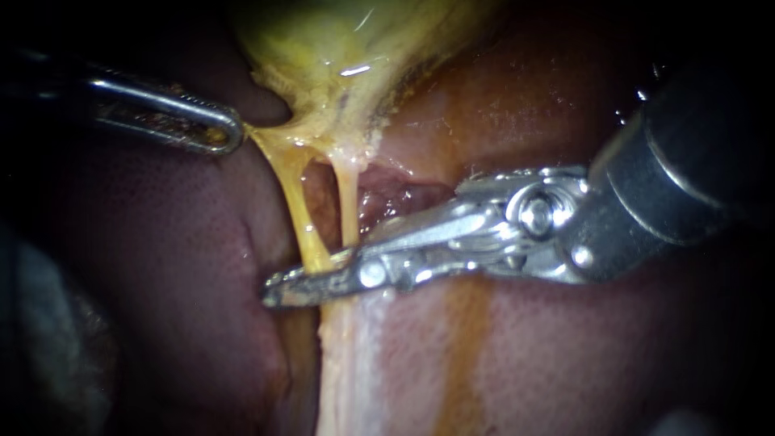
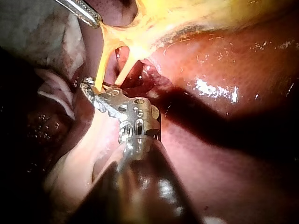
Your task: Going back first clip left tube
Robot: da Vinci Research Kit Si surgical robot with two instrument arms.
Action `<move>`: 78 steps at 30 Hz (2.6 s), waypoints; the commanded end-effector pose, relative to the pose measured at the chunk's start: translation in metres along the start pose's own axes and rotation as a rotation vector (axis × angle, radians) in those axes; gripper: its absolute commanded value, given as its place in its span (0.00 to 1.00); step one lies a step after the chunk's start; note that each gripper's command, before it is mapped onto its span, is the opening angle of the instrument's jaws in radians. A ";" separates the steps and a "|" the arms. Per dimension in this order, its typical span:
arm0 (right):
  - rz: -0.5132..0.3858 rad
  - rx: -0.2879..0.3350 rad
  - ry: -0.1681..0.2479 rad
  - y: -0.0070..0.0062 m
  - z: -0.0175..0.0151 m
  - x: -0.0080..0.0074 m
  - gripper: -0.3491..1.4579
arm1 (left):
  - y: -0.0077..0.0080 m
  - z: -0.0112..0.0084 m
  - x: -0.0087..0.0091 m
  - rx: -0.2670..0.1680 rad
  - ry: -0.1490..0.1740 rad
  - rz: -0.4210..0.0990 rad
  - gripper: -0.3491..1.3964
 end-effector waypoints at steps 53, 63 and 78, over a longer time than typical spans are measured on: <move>-0.640 -0.055 0.103 0.0029 -0.0108 -0.0054 0.47 | -0.0001 0.0001 -0.0002 0.001 0.000 0.001 0.00; -0.640 -0.071 0.085 0.0031 -0.0127 -0.0058 0.47 | 0.0001 0.0011 -0.0003 0.008 0.003 0.001 0.00; -0.640 -0.069 0.085 0.0031 -0.0139 -0.0061 0.47 | -0.0009 0.0069 -0.0011 -0.006 -0.002 0.009 0.00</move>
